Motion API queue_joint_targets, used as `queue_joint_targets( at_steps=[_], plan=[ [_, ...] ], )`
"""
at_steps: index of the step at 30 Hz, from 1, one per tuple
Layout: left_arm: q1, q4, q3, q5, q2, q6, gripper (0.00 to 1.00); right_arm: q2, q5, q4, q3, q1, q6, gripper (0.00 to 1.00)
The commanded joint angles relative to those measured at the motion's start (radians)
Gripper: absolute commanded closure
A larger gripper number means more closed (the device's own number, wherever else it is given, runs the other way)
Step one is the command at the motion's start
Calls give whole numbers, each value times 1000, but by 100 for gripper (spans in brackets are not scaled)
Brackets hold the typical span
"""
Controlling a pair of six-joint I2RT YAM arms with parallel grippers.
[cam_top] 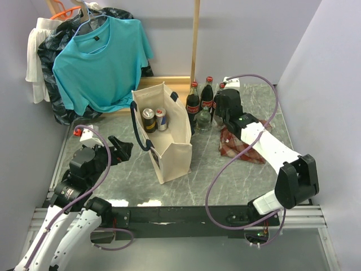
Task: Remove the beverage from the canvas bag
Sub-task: Place the drink at the center of the board.
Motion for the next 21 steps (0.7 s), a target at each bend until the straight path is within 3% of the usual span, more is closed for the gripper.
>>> queue_joint_targets(
  at_steps=[1, 21],
  plan=[
    [-2, 30, 21, 4, 2, 0, 4, -17, 28, 230, 19, -25, 30, 100],
    [-2, 27, 21, -8, 10, -3, 4, 38, -3, 351, -53, -42, 38, 100]
  ],
)
